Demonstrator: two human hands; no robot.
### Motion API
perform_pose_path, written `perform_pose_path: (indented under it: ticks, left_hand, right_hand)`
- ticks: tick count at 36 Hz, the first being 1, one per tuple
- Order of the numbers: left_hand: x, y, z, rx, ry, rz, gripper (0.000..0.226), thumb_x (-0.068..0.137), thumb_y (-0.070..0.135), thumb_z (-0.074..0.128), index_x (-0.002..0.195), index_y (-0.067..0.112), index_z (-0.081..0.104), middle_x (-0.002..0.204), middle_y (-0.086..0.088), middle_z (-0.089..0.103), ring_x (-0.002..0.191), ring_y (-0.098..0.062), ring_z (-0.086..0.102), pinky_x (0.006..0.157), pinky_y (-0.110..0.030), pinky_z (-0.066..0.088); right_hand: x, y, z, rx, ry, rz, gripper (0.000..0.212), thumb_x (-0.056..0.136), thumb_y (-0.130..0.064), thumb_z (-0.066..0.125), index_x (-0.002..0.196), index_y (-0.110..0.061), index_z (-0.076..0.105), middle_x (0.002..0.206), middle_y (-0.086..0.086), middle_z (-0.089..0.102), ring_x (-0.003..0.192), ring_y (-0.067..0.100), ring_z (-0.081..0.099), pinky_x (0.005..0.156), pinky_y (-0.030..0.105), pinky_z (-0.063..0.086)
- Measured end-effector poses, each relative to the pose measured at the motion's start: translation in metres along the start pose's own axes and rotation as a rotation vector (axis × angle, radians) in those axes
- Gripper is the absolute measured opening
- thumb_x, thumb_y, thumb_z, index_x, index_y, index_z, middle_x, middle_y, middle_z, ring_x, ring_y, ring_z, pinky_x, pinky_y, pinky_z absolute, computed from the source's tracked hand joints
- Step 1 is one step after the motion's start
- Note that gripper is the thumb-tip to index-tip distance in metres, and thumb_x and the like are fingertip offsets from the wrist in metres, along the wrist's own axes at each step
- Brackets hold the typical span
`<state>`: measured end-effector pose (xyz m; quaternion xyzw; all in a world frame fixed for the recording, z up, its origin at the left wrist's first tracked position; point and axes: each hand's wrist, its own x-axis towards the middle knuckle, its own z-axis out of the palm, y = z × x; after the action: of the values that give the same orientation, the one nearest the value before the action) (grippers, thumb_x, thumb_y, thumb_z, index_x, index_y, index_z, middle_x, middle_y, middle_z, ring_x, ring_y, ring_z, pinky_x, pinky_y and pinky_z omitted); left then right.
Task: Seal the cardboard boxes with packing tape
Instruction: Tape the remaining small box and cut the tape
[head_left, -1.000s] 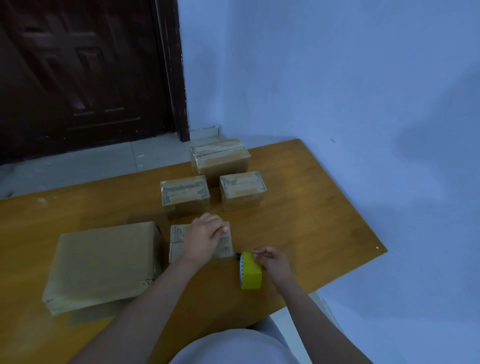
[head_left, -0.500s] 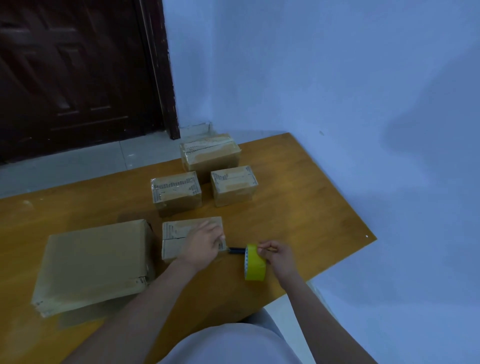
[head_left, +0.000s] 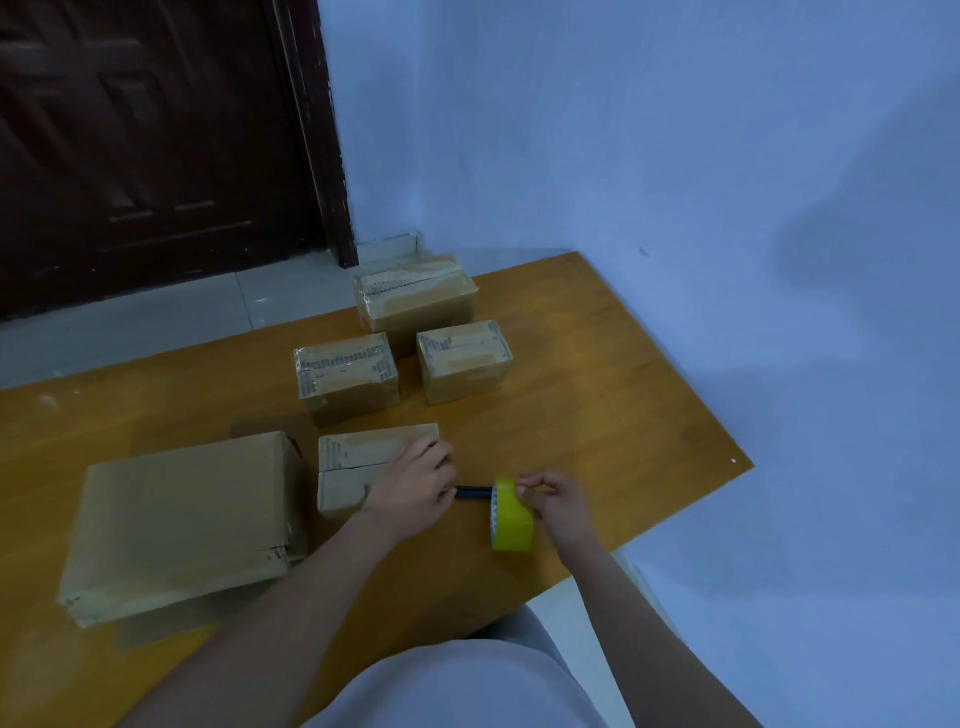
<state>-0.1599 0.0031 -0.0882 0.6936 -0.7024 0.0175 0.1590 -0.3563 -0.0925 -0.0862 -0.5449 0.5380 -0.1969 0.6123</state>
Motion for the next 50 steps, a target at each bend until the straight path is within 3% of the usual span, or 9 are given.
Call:
perform_pose_path:
  ticks: [4, 14, 24, 27, 31, 35, 38, 41, 50]
  left_hand:
    - [0.000, 0.010, 0.000, -0.014, 0.051, -0.050, 0.016, 0.063, 0.021, 0.085, 0.066, 0.018, 0.069, 0.082, 0.005, 0.061, 0.092, -0.010, 0.041, 0.076, -0.029, 0.053]
    - [-0.003, 0.018, 0.007, -0.295, 0.074, -0.311, 0.032, 0.061, -0.017, 0.068, 0.081, 0.008, 0.071, 0.089, -0.001, 0.065, 0.093, -0.011, 0.043, 0.077, -0.022, 0.042]
    - [-0.011, 0.014, -0.001, -0.354, -0.036, -0.269, 0.042, 0.074, -0.021, 0.053, 0.102, 0.007, 0.068, 0.109, -0.002, 0.061, 0.108, -0.015, 0.041, 0.084, -0.031, 0.047]
    - [-0.018, 0.017, -0.003, -0.384, -0.047, -0.190, 0.041, 0.067, -0.024, 0.055, 0.089, 0.008, 0.069, 0.097, -0.004, 0.063, 0.097, -0.015, 0.041, 0.068, -0.033, 0.050]
    - [-0.024, 0.018, -0.007, -0.342, 0.111, -0.114, 0.029, 0.064, -0.016, 0.069, 0.069, 0.012, 0.067, 0.076, 0.001, 0.061, 0.082, -0.010, 0.043, 0.065, -0.019, 0.040]
    - [-0.015, 0.023, -0.021, -0.257, 0.254, -0.281, 0.017, 0.083, 0.018, 0.050, 0.090, 0.013, 0.065, 0.096, -0.001, 0.059, 0.094, -0.013, 0.044, 0.074, -0.036, 0.048]
    - [-0.001, 0.030, -0.032, -0.179, -0.068, -0.624, 0.065, 0.087, 0.056, 0.052, 0.136, 0.014, 0.041, 0.141, -0.009, 0.035, 0.131, -0.028, 0.029, 0.106, -0.047, 0.031]
    - [0.010, 0.037, -0.031, -0.168, -0.306, -0.765, 0.101, 0.077, 0.079, 0.044, 0.149, 0.017, 0.011, 0.156, -0.010, 0.007, 0.141, -0.033, 0.012, 0.112, -0.047, 0.019]
    - [0.010, 0.019, -0.037, -0.136, -0.506, -0.707, 0.105, 0.072, 0.055, 0.067, 0.148, 0.023, 0.003, 0.150, -0.010, 0.013, 0.139, -0.031, 0.016, 0.114, -0.057, 0.014]
  right_hand:
    - [0.000, 0.001, 0.000, 0.003, 0.002, -0.003, 0.015, 0.083, -0.002, 0.067, 0.074, -0.013, 0.064, 0.099, -0.003, 0.066, 0.099, 0.022, 0.061, 0.087, 0.041, 0.049]
    - [-0.002, -0.001, 0.001, 0.017, -0.001, 0.001, 0.016, 0.083, -0.001, 0.066, 0.074, -0.014, 0.063, 0.100, -0.004, 0.065, 0.096, 0.018, 0.060, 0.078, 0.031, 0.046]
    - [-0.002, -0.007, 0.007, -0.057, -0.049, -0.002, 0.020, 0.083, -0.002, 0.066, 0.070, -0.017, 0.065, 0.092, -0.005, 0.066, 0.097, 0.025, 0.061, 0.090, 0.047, 0.048]
    - [-0.002, -0.008, 0.007, -0.070, -0.065, -0.004, 0.021, 0.083, -0.002, 0.066, 0.070, -0.017, 0.065, 0.087, -0.003, 0.066, 0.093, 0.023, 0.061, 0.088, 0.045, 0.048]
    - [-0.004, -0.011, 0.005, -0.066, -0.051, -0.012, 0.021, 0.083, -0.002, 0.066, 0.068, -0.016, 0.063, 0.083, -0.003, 0.066, 0.082, 0.016, 0.059, 0.076, 0.034, 0.046]
    - [-0.005, -0.012, 0.005, -0.074, -0.045, 0.009, 0.021, 0.084, -0.003, 0.066, 0.067, -0.016, 0.062, 0.084, -0.003, 0.065, 0.083, 0.013, 0.059, 0.081, 0.035, 0.046]
    - [-0.006, -0.013, 0.005, -0.067, -0.039, 0.014, 0.022, 0.083, -0.001, 0.067, 0.067, -0.016, 0.063, 0.086, -0.003, 0.065, 0.085, 0.015, 0.059, 0.082, 0.035, 0.046]
    - [-0.009, -0.015, 0.006, -0.063, -0.037, 0.005, 0.023, 0.082, 0.000, 0.066, 0.066, -0.016, 0.063, 0.086, -0.004, 0.065, 0.085, 0.014, 0.059, 0.084, 0.036, 0.047]
    - [-0.013, -0.015, -0.001, -0.112, -0.006, 0.014, 0.019, 0.082, -0.003, 0.067, 0.068, -0.014, 0.062, 0.092, -0.006, 0.065, 0.093, 0.016, 0.059, 0.089, 0.040, 0.047]
